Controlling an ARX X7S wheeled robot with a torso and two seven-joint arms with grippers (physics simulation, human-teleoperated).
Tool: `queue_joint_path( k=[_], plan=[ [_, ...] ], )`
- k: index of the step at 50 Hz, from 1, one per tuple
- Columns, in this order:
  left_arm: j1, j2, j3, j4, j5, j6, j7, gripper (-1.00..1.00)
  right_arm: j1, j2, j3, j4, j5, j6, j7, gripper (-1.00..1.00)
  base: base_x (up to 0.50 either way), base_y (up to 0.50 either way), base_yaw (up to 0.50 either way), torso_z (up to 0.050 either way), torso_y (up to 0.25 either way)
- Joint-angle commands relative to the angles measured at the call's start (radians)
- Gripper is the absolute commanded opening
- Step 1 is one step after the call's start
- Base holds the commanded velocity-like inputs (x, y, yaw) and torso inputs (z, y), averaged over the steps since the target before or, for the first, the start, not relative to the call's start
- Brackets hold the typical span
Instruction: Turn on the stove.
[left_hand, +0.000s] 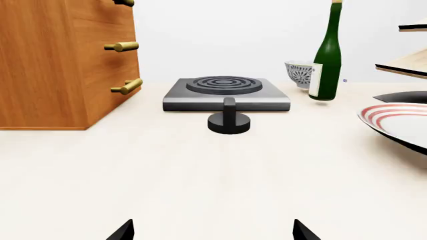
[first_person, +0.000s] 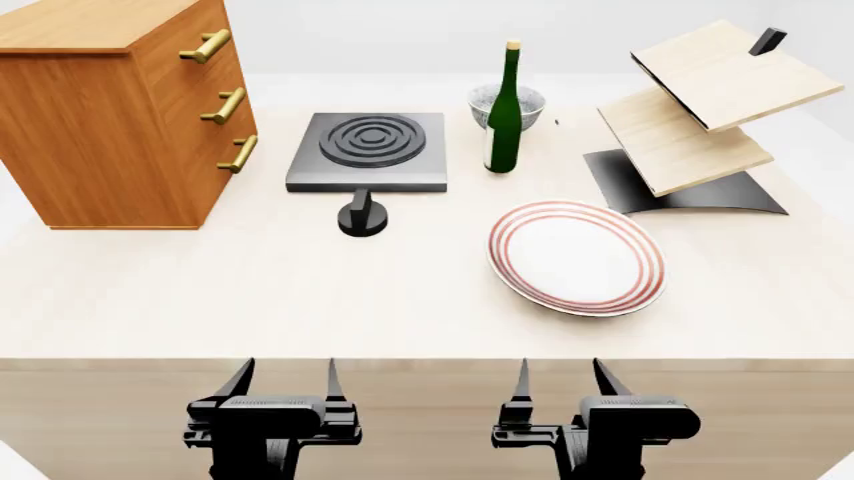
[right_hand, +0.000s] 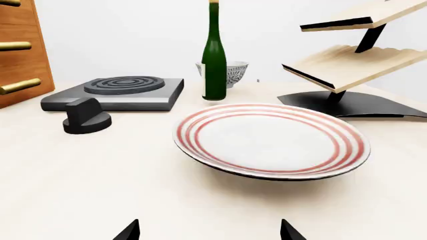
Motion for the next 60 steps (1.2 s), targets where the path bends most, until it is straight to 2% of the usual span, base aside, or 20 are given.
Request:
queue_joint_path(
  k=[1, 13, 17, 19, 21, 22, 25, 29, 33, 36, 49, 51, 54, 60],
  plan=[
    [0.0, -0.01, 0.011, 0.0, -0.01, 0.0, -0.011, 1.0, 0.0, 0.009, -0.013, 0.0, 0.0, 0.0, 0.013, 1.0, 0.0, 0.0, 0.0, 0.0, 0.0],
    [-0.008, -0.045, 0.055, -0.037, -0.042, 0.009, -0.055, 1.0, 0.019, 0.044, -0.08, 0.062, -0.053, 0.027, 0.104, 1.0, 0.0, 0.0, 0.0, 0.0, 0.0],
    [-0.016, -0.056, 0.058, 0.012, -0.06, -0.049, -0.061, 1.0, 0.028, 0.048, -0.071, 0.008, 0.0, 0.161, 0.083, 1.0, 0.0, 0.0, 0.0, 0.0, 0.0],
    [-0.023, -0.071, 0.064, 0.079, -0.043, -0.076, -0.071, 1.0, 0.03, 0.057, -0.059, -0.09, 0.016, 0.26, 0.087, 1.0, 0.0, 0.0, 0.0, 0.0, 0.0],
    [-0.04, -0.082, 0.059, 0.148, -0.056, -0.15, -0.072, 1.0, 0.027, 0.069, -0.052, -0.178, 0.035, 0.311, 0.078, 1.0, 0.0, 0.0, 0.0, 0.0, 0.0],
    [-0.061, -0.091, 0.047, 0.234, -0.086, -0.256, -0.065, 1.0, 0.03, 0.081, -0.061, -0.247, 0.011, 0.361, 0.09, 1.0, 0.0, 0.0, 0.0, 0.0, 0.0],
    [-0.085, -0.107, 0.037, 0.365, -0.13, -0.399, -0.06, 1.0, 0.036, 0.1, -0.077, -0.349, -0.005, 0.457, 0.092, 1.0, 0.0, 0.0, 0.0, 0.0, 0.0],
    [-0.128, -0.13, 0.016, 0.563, -0.217, -0.645, -0.055, 1.0, 0.072, 0.105, -0.056, -0.541, 0.038, 0.674, 0.075, 1.0, 0.0, 0.0, 0.0, 0.0, 0.0],
    [-0.149, -0.144, 0.014, 0.663, -0.243, -0.729, -0.062, 1.0, 0.122, 0.116, -0.051, -0.673, 0.059, 0.824, 0.07, 1.0, 0.0, 0.0, 0.0, 0.0, 0.0],
    [-0.195, -0.141, -0.029, 0.74, -0.3, -0.829, -0.073, 1.0, 0.177, 0.133, -0.056, -0.756, 0.066, 0.928, 0.064, 1.0, 0.0, 0.0, 0.0, 0.0, 0.0],
    [-0.198, -0.138, -0.048, 0.692, -0.315, -0.806, -0.081, 1.0, 0.166, 0.148, -0.067, -0.734, 0.059, 0.898, 0.083, 1.0, 0.0, 0.0, 0.0, 0.0, 0.0],
    [-0.196, -0.139, -0.046, 0.685, -0.314, -0.799, -0.081, 1.0, 0.154, 0.162, -0.089, -0.725, 0.033, 0.846, 0.097, 1.0, 0.0, 0.0, 0.0, 0.0, 0.0],
    [-0.191, -0.139, -0.042, 0.668, -0.311, -0.784, -0.083, 1.0, 0.13, 0.147, -0.058, -0.695, 0.068, 0.774, 0.083, 1.0, 0.04, 0.0, 0.0, 0.0, 0.0],
    [-0.184, -0.143, -0.038, 0.656, -0.308, -0.768, -0.088, 1.0, 0.133, 0.131, -0.021, -0.654, 0.103, 0.759, 0.082, 1.0, 0.46, 0.0, 0.0, 0.0, 0.0]
  ],
)
